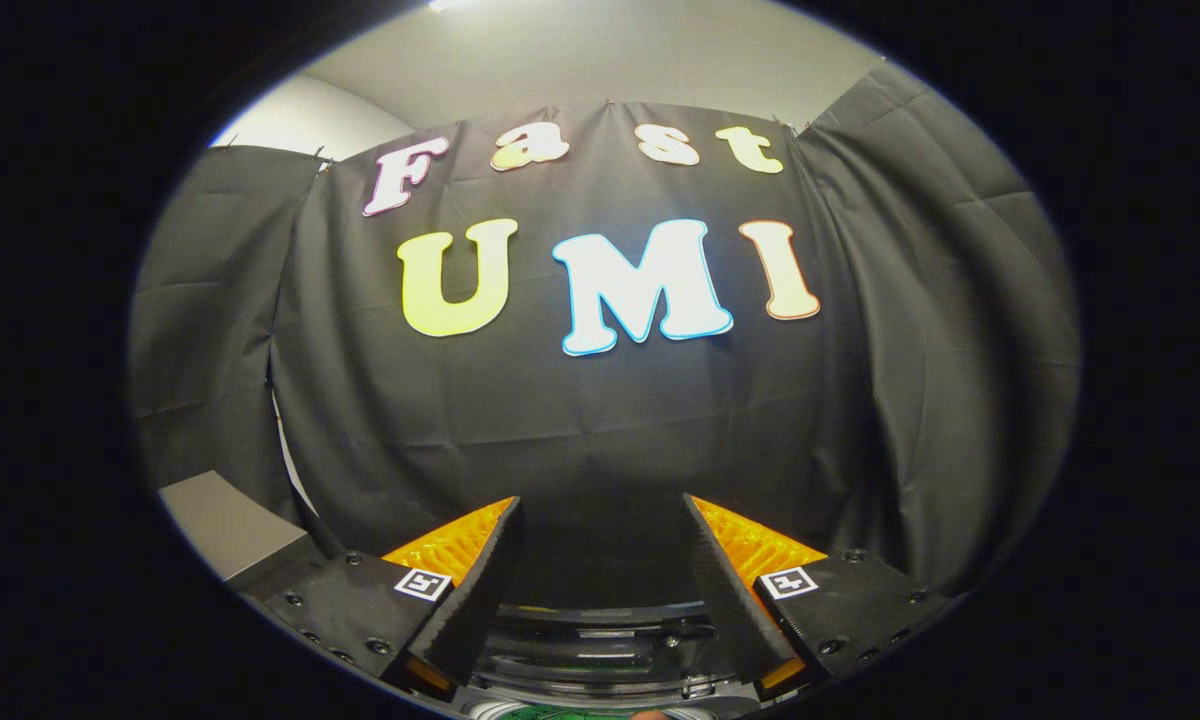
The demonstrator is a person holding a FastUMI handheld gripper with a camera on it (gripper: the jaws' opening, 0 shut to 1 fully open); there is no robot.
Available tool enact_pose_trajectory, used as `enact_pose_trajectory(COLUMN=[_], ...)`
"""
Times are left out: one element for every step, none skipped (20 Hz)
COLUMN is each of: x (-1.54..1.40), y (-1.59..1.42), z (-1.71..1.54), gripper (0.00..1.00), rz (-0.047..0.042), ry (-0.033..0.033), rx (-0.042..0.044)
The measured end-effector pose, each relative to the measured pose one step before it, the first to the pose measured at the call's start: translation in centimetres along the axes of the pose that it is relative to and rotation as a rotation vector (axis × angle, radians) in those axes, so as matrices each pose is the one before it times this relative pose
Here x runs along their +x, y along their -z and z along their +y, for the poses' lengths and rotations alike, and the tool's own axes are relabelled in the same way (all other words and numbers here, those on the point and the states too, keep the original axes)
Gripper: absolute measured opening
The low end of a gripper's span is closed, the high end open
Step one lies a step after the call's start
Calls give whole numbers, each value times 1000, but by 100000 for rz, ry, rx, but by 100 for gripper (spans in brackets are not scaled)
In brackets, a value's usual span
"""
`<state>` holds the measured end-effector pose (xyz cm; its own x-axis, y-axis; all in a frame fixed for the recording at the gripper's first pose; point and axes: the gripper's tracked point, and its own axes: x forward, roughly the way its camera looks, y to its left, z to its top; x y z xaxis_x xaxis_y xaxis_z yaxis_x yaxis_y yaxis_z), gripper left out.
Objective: Put the clothes into the washing machine and then close the washing machine lid.
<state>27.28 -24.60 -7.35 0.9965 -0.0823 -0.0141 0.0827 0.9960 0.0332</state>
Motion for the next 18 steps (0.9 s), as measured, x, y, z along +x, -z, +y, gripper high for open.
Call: enact_pose_trajectory(x=[705, 592, 500, 388, 402, 188, 163, 22, 80, -29, 34, -62, -218, 79, -244, -258, -448, -574], y=[227, 280, 346, 377, 549, 463, 553, 602, 579, 505, -284, 287, -284, 322, -176, 122, -40, 83], z=[-8, -77, -100, -86, -43, 74, 130, 109, 84, 69, -163, 188, 151, -56, -104, -69, 109, 14], gripper=[97, 97, 97, 97, 97, 97, 97, 97, 97, 97, 97, 96, 96, 96, 97, 97, 97, 97], rz=[-45, 140, 167, 919, 1354, 962, 932, 1382, 1388, 1460, -2042, 660, -390, 1007, -649, -35, -606, -596], ry=[410, 330, 337, 421, 51, -114, -273, -56, -111, 356, 558, -319, 147, 293, 199, 376, 353, 172], rx=[-556, -915, -868, -706, -141, 334, 263, 38, -154, -483, -1400, -33, -615, 55, 144, 186, -97, -21])
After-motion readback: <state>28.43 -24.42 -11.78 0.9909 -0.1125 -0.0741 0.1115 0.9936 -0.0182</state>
